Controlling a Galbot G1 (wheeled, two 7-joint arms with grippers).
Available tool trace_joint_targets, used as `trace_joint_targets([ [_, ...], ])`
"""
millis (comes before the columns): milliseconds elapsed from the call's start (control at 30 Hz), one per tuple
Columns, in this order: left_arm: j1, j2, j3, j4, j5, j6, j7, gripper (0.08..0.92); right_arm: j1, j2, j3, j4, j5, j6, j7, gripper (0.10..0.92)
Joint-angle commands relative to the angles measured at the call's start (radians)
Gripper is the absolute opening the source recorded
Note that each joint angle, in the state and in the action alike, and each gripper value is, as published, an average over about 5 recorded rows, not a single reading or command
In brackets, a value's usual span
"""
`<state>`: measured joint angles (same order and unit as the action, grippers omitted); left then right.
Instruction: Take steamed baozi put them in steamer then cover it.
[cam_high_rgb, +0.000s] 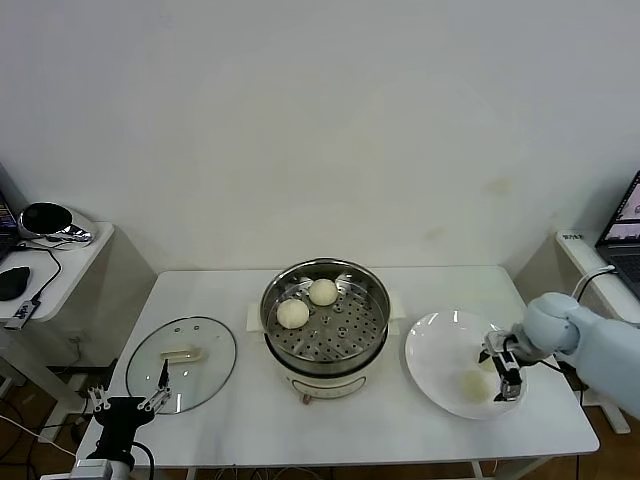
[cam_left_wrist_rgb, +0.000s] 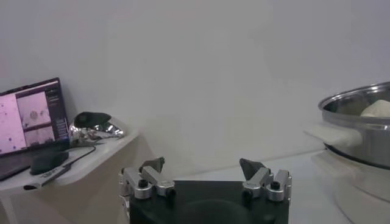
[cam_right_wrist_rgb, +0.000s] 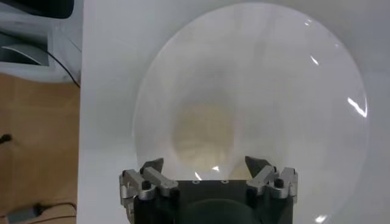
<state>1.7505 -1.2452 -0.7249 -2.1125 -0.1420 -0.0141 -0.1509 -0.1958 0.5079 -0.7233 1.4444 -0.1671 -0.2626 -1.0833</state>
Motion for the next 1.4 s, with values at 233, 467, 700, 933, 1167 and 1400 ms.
trace_joint_targets([
  [233, 0.000, 0.002, -0.004, 0.001, 0.000, -0.001, 0.000, 0.823, -0.046, 0.067, 0.033, -0.043, -0.017, -0.014, 0.009, 0.792],
  [467, -0.001, 0.002, -0.003, 0.001, 0.000, -0.001, -0.001, 0.823, -0.040, 0.057, 0.035, -0.039, -0.014, -0.019, -0.003, 0.681],
  [700, -0.001, 0.006, -0.003, 0.000, -0.001, -0.001, 0.000, 0.823, 0.062, 0.020, 0.010, -0.001, 0.042, -0.023, -0.039, 0.629],
  [933, -0.008, 0.008, 0.003, 0.000, 0.000, 0.000, 0.000, 0.823, 0.322, -0.016, -0.069, 0.016, 0.125, -0.016, -0.127, 0.628],
  [1167, -0.009, 0.018, 0.004, 0.000, -0.001, 0.001, 0.000, 0.823, 0.577, 0.059, -0.122, -0.048, 0.215, 0.017, -0.186, 0.628],
  [1400, -0.011, 0.021, 0.002, 0.000, -0.005, 0.000, 0.000, 0.823, 0.794, 0.242, -0.248, -0.079, 0.311, 0.045, -0.150, 0.628],
])
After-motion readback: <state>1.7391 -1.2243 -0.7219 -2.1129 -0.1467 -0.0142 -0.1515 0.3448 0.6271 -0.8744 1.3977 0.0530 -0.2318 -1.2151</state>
